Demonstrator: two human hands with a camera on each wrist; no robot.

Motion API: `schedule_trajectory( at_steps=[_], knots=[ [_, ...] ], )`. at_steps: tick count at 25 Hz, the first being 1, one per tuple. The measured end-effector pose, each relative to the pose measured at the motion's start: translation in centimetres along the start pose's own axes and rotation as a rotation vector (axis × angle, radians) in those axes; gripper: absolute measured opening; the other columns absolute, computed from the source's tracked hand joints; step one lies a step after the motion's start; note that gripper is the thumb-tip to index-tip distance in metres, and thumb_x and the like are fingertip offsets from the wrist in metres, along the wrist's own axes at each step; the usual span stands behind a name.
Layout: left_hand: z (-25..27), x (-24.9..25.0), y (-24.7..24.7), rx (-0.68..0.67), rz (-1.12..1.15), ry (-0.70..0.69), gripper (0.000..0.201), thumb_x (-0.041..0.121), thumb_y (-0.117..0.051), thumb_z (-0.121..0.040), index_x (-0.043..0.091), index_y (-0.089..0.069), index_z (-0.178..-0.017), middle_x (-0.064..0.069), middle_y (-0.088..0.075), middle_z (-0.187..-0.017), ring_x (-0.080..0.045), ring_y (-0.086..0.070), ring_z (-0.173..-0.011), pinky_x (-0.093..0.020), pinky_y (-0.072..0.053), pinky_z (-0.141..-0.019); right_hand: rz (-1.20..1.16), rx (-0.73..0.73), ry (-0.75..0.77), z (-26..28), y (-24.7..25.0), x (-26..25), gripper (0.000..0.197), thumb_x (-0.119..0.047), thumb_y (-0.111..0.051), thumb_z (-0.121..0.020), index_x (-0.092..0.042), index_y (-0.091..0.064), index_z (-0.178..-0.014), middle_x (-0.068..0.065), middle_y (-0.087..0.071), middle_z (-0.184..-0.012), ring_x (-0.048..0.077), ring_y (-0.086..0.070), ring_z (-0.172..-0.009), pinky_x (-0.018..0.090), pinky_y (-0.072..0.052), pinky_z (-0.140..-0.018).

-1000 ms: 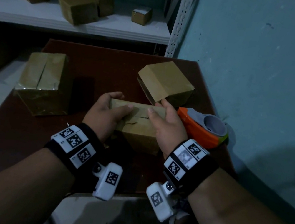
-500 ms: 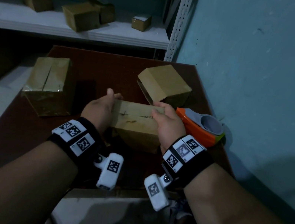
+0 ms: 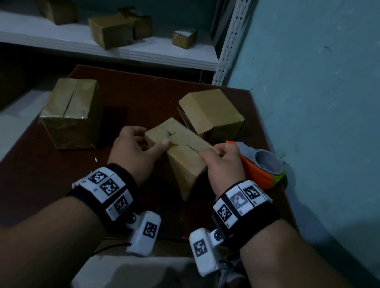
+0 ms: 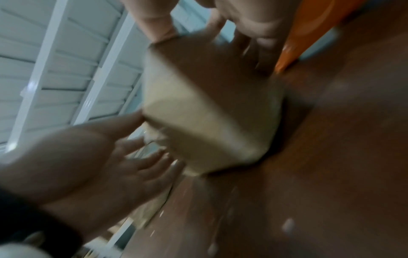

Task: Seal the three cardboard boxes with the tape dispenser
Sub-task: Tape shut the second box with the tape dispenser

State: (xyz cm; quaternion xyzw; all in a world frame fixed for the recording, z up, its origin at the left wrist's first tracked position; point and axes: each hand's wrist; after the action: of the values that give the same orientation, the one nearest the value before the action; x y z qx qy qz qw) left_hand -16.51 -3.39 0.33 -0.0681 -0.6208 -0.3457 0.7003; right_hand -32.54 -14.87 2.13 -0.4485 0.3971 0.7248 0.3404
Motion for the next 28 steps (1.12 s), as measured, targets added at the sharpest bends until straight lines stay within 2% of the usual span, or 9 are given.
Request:
schedule_trajectory(
  at_steps=[3, 6, 10, 14, 18, 20, 22, 25, 28],
  knots=[
    [-0.2, 0.9, 0.1, 0.087, 0.011, -0.048, 0.05, 0.045, -0.075, -0.092, 0.037, -0.053, -0.137, 0.007, -0.056, -0.14, -0.015, -0.06, -0.117, -0.044, -0.059, -0.094, 0.052, -0.028, 0.061, 0.0, 1.1, 0.1, 0.022, -0.042, -0.072, -0.092, -0.022, -0.07, -0.1, 0.005, -0.074, -0.096, 0.023, -0.071, -0.09, 0.053, -0.06, -0.09],
    [-0.1, 0.9, 0.0, -0.019, 0.144, -0.006, 0.063, 0.037, -0.078, -0.091, 0.036, -0.05, -0.148, 0.01, -0.057, -0.14, -0.017, -0.06, -0.12, -0.042, -0.058, -0.094, 0.058, 0.03, 0.116, -0.3, 2.5, -0.2, 0.017, -0.04, -0.071, -0.094, -0.024, -0.07, -0.096, 0.003, -0.073, -0.087, 0.023, -0.072, -0.083, 0.055, -0.061, -0.087],
    [-0.4, 0.6, 0.2, -0.051, 0.186, -0.035, 0.076, 0.024, -0.084, -0.086, 0.036, -0.047, -0.151, 0.008, -0.057, -0.142, -0.019, -0.059, -0.125, -0.045, -0.057, -0.099, 0.136, 0.206, 0.166, -1.8, 5.7, -1.4, 0.016, -0.044, -0.068, -0.095, -0.027, -0.07, -0.095, 0.0, -0.07, -0.091, 0.023, -0.07, -0.089, 0.043, -0.058, -0.084],
    [-1.0, 0.4, 0.8, -0.058, 0.082, -0.108, 0.073, 0.029, -0.085, -0.086, 0.037, -0.049, -0.148, 0.011, -0.057, -0.144, -0.014, -0.057, -0.129, -0.046, -0.055, -0.103, 0.342, 0.279, 0.18, -3.4, 7.9, -1.1, 0.02, -0.041, -0.072, -0.094, -0.023, -0.071, -0.103, -0.009, -0.067, -0.096, 0.015, -0.065, -0.097, 0.028, -0.046, -0.073],
    [-1.4, 0.7, 0.6, -0.061, 0.047, -0.196, 0.056, 0.026, -0.075, -0.096, 0.033, -0.054, -0.147, 0.011, -0.057, -0.146, -0.011, -0.055, -0.132, -0.03, -0.051, -0.094, 0.483, 0.255, 0.088, -4.3, 8.8, 0.0, 0.035, -0.044, -0.077, -0.088, -0.028, -0.065, -0.116, -0.003, -0.067, -0.116, 0.02, -0.064, -0.108, 0.038, -0.051, -0.093],
    [-1.6, 0.8, 0.3, -0.077, 0.053, -0.213, 0.05, 0.024, -0.069, -0.1, 0.033, -0.055, -0.147, 0.01, -0.056, -0.149, -0.01, -0.054, -0.134, -0.028, -0.048, -0.093, 0.597, 0.243, 0.098, -4.9, 8.8, 0.5, 0.044, -0.049, -0.079, -0.084, -0.029, -0.062, -0.12, -0.001, -0.068, -0.12, 0.023, -0.066, -0.109, 0.041, -0.054, -0.097],
    [-1.9, 1.0, 0.1, -0.111, 0.094, -0.199, 0.046, 0.021, -0.064, -0.103, 0.034, -0.056, -0.147, 0.01, -0.053, -0.153, -0.012, -0.053, -0.136, -0.031, -0.05, -0.1, 0.748, 0.202, 0.121, -5.4, 8.8, 1.0, 0.057, -0.053, -0.081, -0.082, -0.028, -0.06, -0.128, 0.001, -0.07, -0.125, 0.025, -0.067, -0.113, 0.044, -0.055, -0.099],
    [-2.3, 1.1, -0.2, -0.203, 0.192, -0.161, 0.046, 0.02, -0.059, -0.106, 0.036, -0.055, -0.148, 0.01, -0.047, -0.159, -0.014, -0.049, -0.141, -0.045, -0.045, -0.116, 0.952, 0.155, 0.115, -5.8, 8.5, 1.6, 0.069, -0.059, -0.081, -0.08, -0.026, -0.055, -0.134, 0.002, -0.069, -0.125, 0.029, -0.068, -0.112, 0.045, -0.057, -0.095],
    [-2.2, 1.0, -0.3, -0.251, 0.258, -0.153, 0.049, 0.029, -0.064, -0.103, 0.039, -0.053, -0.15, 0.009, -0.042, -0.163, -0.014, -0.045, -0.145, -0.045, -0.041, -0.119, 0.997, 0.158, 0.104, -5.9, 8.1, 1.6, 0.068, -0.057, -0.082, -0.08, -0.026, -0.052, -0.133, 0.005, -0.069, -0.123, 0.031, -0.068, -0.111, 0.047, -0.057, -0.095]
  ],
)
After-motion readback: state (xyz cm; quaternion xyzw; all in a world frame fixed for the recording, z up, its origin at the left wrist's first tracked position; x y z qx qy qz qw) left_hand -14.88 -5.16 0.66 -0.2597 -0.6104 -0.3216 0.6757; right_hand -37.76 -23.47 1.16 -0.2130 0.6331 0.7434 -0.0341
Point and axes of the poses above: each hand's wrist, its own z-axis away from the middle knuckle, its own y-axis out of the back of the hand, x = y × z
